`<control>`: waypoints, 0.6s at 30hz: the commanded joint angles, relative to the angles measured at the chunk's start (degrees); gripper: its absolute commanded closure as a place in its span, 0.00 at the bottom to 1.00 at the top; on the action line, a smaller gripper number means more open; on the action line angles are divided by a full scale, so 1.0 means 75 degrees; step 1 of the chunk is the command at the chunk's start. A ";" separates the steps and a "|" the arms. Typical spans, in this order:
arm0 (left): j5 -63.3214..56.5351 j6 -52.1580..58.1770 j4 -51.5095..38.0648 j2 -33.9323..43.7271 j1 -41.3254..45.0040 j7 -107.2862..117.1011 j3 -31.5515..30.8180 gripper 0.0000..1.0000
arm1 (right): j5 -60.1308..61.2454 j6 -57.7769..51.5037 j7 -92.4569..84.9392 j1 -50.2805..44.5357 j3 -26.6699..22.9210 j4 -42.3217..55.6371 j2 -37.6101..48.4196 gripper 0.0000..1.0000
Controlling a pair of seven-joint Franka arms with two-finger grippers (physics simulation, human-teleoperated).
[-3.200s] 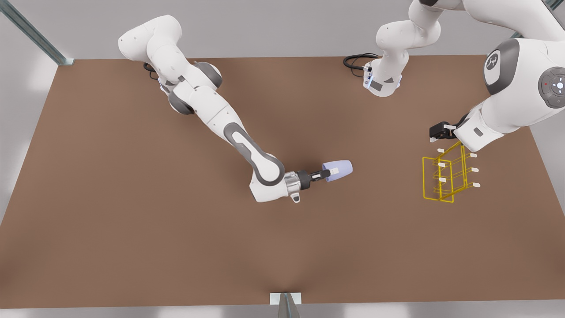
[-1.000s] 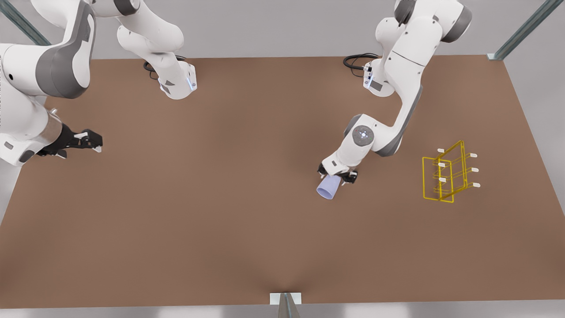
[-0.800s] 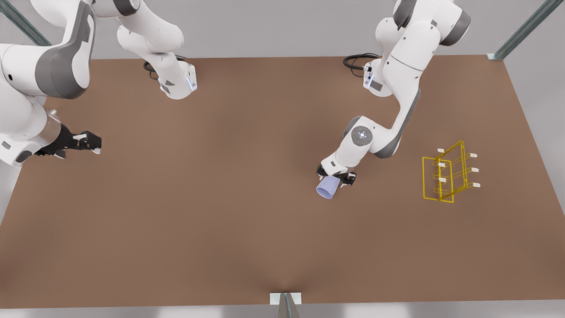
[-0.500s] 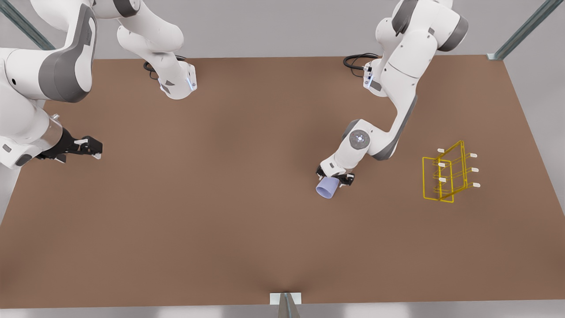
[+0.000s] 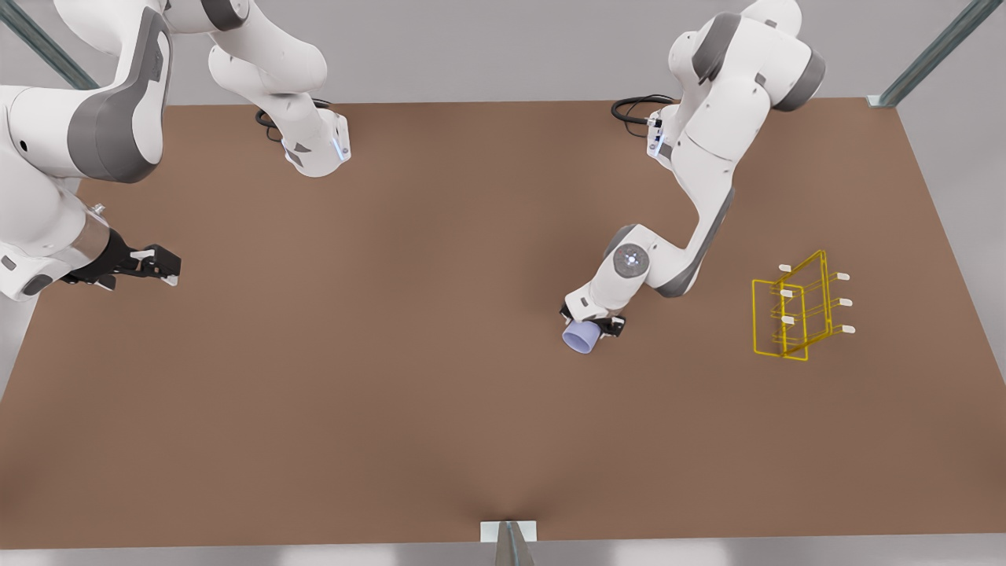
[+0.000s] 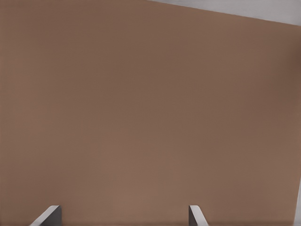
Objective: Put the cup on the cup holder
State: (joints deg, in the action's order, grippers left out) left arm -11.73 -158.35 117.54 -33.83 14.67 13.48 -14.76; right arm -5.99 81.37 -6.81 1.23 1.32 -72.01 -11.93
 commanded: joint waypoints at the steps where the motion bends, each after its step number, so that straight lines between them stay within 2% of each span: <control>1: -0.0112 -0.0004 -0.0016 -0.0025 0.0001 0.0031 -0.0001 0.00 | 0.0002 -0.0009 0.0182 -0.0012 0.0000 0.0004 0.0009 0.00; 4: -0.0123 -0.0004 -0.0028 -0.0036 0.0001 0.0031 -0.0001 0.00 | 0.0002 -0.0009 0.0170 -0.0001 0.0000 0.0004 0.0009 0.00; 6: -0.0123 -0.0004 -0.0040 -0.0036 0.0001 0.0031 -0.0001 0.25 | 0.0002 -0.0009 0.0182 -0.0047 0.0000 0.0004 0.0009 0.00; 7: -0.0123 -0.0004 -0.0040 -0.0048 0.0001 0.0031 -0.0001 0.30 | 0.0013 -0.0021 0.0170 -0.0036 0.0000 -0.0008 0.0009 0.00; 14: -0.0123 0.0090 -0.0157 -0.0071 0.0001 0.0043 -0.0001 0.29 | -0.0292 -0.0021 0.0194 -0.0176 0.0011 -0.0020 -0.0003 0.00; 17: -0.0123 0.0452 -0.0180 0.0034 0.0001 0.0019 -0.0001 0.29 | -0.0315 -0.0021 0.0170 -0.0188 0.0011 -0.0020 0.0009 0.00; 18: -0.0123 0.1003 -0.0367 0.0081 0.0001 -0.0074 -0.0001 0.29 | -0.0315 -0.0033 0.0135 -0.0176 0.0011 -0.0020 0.0009 0.00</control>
State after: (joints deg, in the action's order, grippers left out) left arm -13.15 -155.69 114.85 -33.47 14.69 14.71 -14.74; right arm -8.12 81.22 -5.93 -0.13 1.42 -72.15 -11.94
